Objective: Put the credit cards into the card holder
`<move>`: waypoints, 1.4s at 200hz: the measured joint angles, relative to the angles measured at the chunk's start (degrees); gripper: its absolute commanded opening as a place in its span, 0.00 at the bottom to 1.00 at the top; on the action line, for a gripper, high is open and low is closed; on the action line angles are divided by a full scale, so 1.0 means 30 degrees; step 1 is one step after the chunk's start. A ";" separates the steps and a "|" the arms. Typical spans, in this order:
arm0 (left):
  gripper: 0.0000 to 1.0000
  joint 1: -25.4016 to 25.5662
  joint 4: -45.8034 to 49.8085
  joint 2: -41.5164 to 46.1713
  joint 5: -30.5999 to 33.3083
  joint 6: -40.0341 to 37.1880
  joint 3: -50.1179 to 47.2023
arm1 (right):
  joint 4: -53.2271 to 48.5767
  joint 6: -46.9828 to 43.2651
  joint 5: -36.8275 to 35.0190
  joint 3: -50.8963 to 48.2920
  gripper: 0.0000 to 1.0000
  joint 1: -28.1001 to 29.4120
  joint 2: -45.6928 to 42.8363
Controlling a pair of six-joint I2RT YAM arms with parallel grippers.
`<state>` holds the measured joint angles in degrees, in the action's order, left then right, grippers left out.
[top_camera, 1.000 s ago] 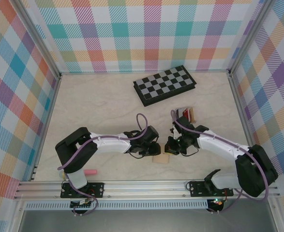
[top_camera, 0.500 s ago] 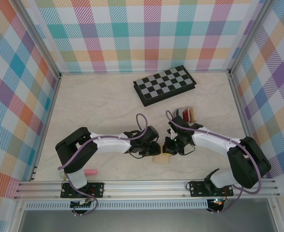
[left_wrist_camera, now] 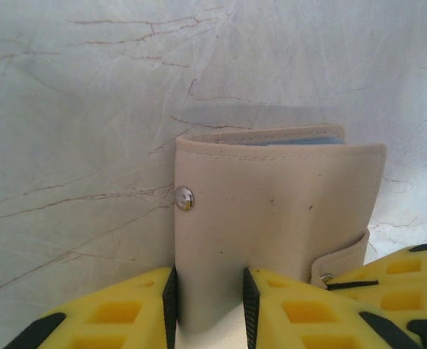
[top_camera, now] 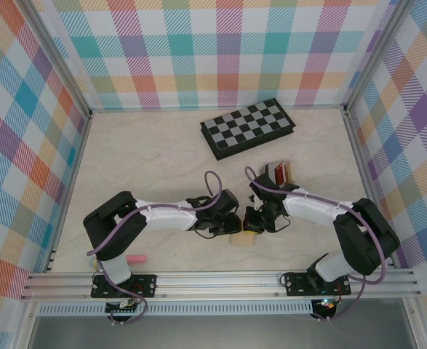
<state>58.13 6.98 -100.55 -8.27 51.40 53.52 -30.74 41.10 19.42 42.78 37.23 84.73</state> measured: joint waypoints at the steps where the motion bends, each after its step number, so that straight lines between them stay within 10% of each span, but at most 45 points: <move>1: 0.30 0.0000 0.0000 0.0000 -0.0007 0.0000 0.0000 | 0.0000 0.0000 -0.0007 0.0000 0.00 0.0000 0.0000; 39: 0.30 0.0000 0.0000 0.0000 0.0007 0.0007 -0.0007 | 0.0051 0.0138 -0.0007 0.0000 0.05 0.0000 0.0022; 81: 0.40 0.0175 0.0058 0.0903 0.0962 0.0036 -0.0488 | -0.0029 0.0058 -0.1464 -0.0372 0.43 0.0036 -0.2521; 123: 0.60 0.0204 0.1756 0.4721 0.4182 -0.0743 -0.0736 | -0.2200 -0.0816 -1.0061 0.0831 0.77 -0.0627 -0.9530; 170: 1.00 -0.1545 0.4619 0.8473 0.9056 -0.3126 -0.0801 | 0.2907 -0.6455 -1.7835 -0.3184 0.90 -0.5887 -1.2029; 209: 1.00 -0.6827 0.5530 1.0659 1.2393 -0.5836 -0.1501 | 0.7781 -0.9136 -1.6400 -0.5428 0.94 -1.0936 -0.8874; 280: 1.00 -1.2429 -0.0015 1.0914 1.5234 -1.2284 -0.5370 | 1.8899 -1.2371 -1.2043 -0.7147 0.97 -1.1766 -0.3366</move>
<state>20.84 6.94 -67.81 37.43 14.55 37.41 25.96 3.99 -16.71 21.34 1.93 74.63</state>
